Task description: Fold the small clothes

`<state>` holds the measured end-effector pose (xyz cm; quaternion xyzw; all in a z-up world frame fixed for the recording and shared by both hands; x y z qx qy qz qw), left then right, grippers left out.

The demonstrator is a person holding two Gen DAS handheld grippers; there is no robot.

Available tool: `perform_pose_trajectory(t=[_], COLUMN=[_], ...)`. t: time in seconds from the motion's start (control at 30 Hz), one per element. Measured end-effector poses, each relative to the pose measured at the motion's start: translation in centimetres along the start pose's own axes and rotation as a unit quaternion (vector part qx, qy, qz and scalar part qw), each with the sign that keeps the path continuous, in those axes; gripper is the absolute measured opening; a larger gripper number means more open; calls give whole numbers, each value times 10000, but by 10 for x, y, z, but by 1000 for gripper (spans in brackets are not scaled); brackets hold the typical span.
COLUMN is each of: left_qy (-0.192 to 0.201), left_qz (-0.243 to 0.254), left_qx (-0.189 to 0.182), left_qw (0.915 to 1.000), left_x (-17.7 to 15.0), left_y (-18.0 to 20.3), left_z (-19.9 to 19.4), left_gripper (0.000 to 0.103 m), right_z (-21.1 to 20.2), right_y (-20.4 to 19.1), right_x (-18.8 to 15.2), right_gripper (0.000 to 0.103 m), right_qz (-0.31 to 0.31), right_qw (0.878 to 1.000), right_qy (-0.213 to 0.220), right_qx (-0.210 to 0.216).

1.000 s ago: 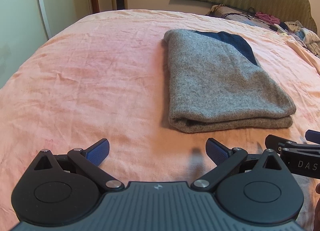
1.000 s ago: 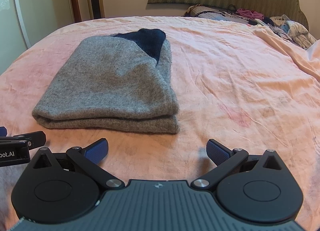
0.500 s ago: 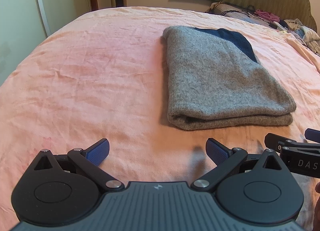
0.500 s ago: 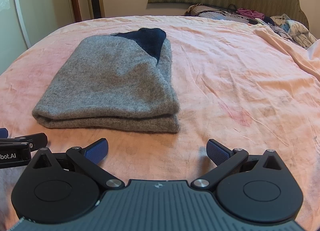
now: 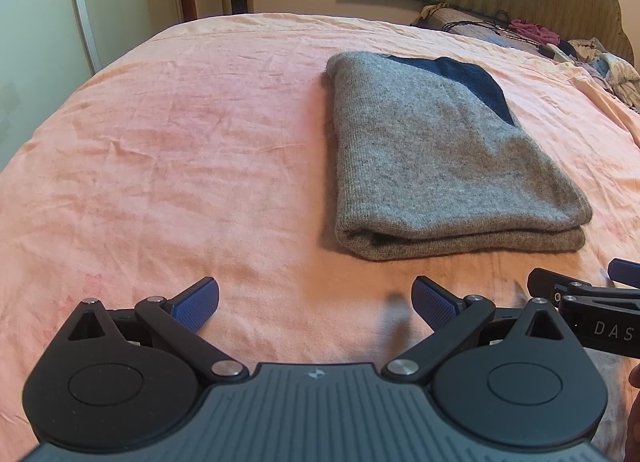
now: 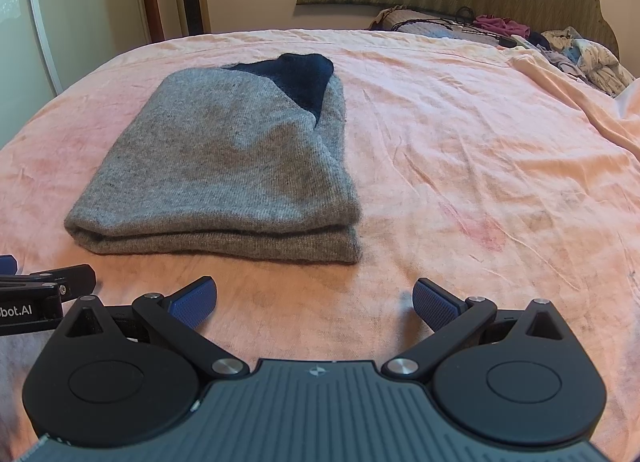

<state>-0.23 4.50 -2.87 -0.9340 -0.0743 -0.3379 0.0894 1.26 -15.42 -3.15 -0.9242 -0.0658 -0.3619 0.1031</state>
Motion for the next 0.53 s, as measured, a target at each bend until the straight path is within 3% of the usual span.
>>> perform_pose_trajectory(t=[0.23, 0.4, 0.53], left_qy=[0, 354, 193], left_qz=[7, 3, -103], left_qx=[-18, 66, -108], left_qw=[10000, 9994, 9997], left_x=[0, 1, 1], left_y=[0, -1, -3], left_z=[1, -8, -4], left_gripper=[103, 103, 103], right_z=[0, 0, -1], right_y=[0, 0, 2], right_x=[0, -1, 0], right_gripper=[103, 103, 103], right_qz=[2, 10, 4], right_qw=[10000, 10000, 10000], right_qy=[-2, -7, 20], right_qx=[11, 15, 11])
Point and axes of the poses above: each gripper's, at about its wrist camera, not at the fingertips, and z roughly the way its jaws point, y to its right, x to its top, the point moved 8 cm from there along z, roughly the way its jaws point, and after that the axes turned 9 degrees about x, right-handed, at the moved point
